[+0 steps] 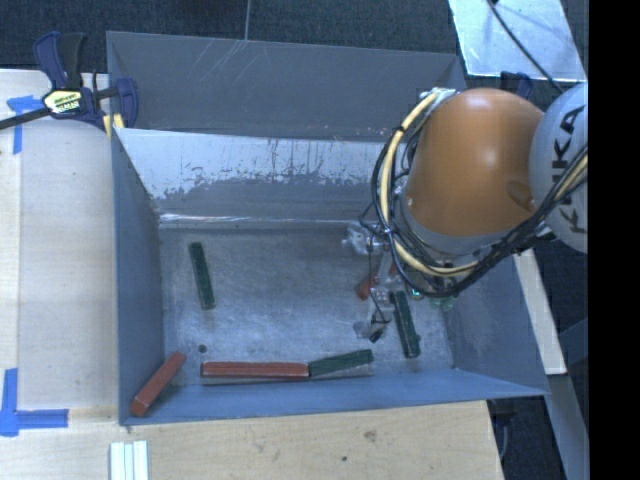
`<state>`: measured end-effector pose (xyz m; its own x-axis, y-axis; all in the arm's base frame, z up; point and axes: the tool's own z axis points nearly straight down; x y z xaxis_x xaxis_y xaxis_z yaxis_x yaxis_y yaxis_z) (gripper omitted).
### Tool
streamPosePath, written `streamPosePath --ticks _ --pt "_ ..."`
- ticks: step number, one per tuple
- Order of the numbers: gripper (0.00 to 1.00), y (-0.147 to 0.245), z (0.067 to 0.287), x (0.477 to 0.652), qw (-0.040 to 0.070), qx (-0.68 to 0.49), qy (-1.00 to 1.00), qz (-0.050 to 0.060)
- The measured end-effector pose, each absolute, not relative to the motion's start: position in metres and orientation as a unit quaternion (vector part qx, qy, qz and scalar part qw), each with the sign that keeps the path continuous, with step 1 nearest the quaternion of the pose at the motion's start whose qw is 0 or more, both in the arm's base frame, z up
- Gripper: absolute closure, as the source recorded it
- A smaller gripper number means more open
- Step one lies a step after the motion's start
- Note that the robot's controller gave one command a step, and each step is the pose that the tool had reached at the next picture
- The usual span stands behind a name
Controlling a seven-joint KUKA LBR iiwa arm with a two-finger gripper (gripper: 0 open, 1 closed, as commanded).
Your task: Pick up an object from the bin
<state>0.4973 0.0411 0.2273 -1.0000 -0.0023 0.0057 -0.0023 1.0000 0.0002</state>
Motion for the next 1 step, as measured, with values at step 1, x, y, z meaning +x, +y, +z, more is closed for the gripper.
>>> streamPosePath --ticks 1 --pt "0.00 -0.0633 0.1529 0.4864 0.002 0.074 -0.997 0.001"
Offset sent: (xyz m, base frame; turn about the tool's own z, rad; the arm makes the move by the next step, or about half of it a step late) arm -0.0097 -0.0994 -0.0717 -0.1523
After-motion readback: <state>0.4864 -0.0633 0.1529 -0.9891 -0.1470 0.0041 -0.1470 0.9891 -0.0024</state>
